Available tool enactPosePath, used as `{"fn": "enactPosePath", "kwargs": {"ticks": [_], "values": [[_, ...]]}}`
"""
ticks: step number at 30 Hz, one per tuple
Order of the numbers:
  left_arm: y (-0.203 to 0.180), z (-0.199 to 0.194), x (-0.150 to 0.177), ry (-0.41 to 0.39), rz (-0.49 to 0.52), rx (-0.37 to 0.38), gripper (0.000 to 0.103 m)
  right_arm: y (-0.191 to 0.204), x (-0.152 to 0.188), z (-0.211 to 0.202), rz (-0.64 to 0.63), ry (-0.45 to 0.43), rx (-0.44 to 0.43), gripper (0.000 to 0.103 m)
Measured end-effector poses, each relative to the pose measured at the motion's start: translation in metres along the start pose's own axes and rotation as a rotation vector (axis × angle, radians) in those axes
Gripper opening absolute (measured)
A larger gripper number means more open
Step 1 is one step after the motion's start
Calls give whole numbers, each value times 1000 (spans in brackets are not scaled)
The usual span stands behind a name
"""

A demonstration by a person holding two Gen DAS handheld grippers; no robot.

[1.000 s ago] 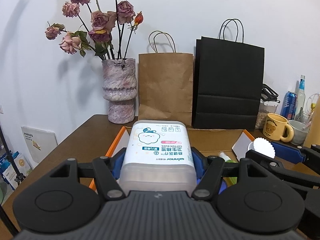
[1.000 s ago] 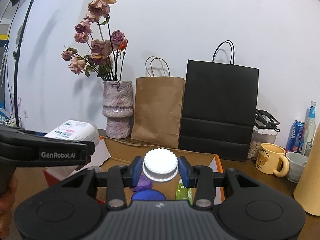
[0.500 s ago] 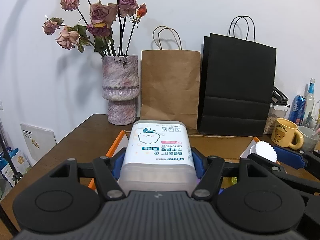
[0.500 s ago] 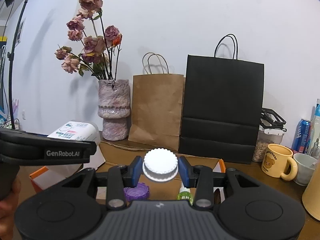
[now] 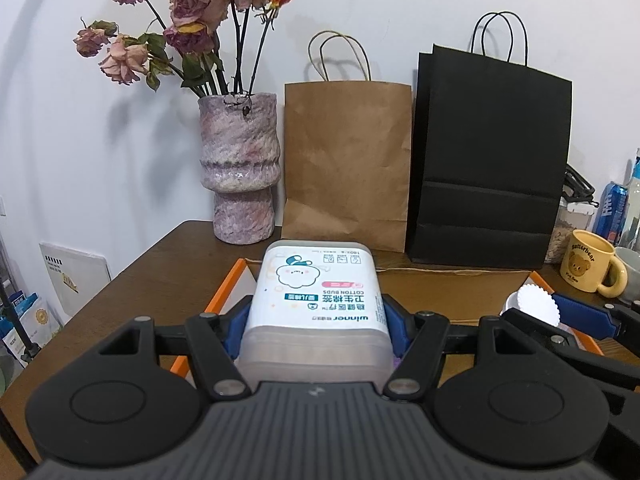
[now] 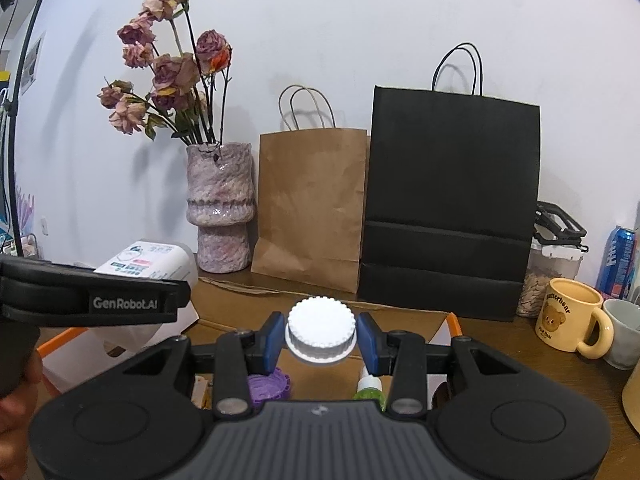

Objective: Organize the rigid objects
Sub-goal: 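Lower both items into the red box and open both grippers, then lift both grippers out of the red box and back toward the table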

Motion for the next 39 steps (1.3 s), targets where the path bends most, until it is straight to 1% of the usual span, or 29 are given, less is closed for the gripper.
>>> {"fn": "enactPosePath", "kwargs": {"ticks": [9,18,19,21,22,23,24,25,26,28,30,39], "values": [[1,18,7,30,18,-5,66,-4,8,17,1,37,-1,38],[1,23,16,60,35,-12,67,-4,20,23,6,78,-2,39],[2,23,16,61,36,-12,67,-4,21,23,8,83,-3,39],[2,22,15,52,39,-15,72,-5,22,24,14,90,3,40],[2,21,13,45,38,-16,79,-6,22,24,16,92,6,43],[3,20,12,36,36,-18,87,-7,23,24,22,95,9,53],[3,19,11,31,36,-20,91,-8,23,23,28,92,13,69],[4,18,10,26,35,-24,101,-9,23,22,32,87,18,77],[4,18,9,22,33,-25,103,-10,23,21,33,78,25,87],[5,18,10,24,28,-30,103,-11,21,19,31,65,32,91],[5,20,10,33,27,-35,103,-13,21,18,29,61,45,103],[8,22,12,47,21,-50,103,-13,24,19,24,67,55,103]]}}
Point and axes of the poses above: each gripper's, at about its wrist camera, not at the fingertips, and z roughly the way its jaws point, y to its left, x to its underside, the point moved 10 cm from there along z, roughly the way its jaws point, and after that the axes turned 6 degrees about -y, right-handed, at the moved point
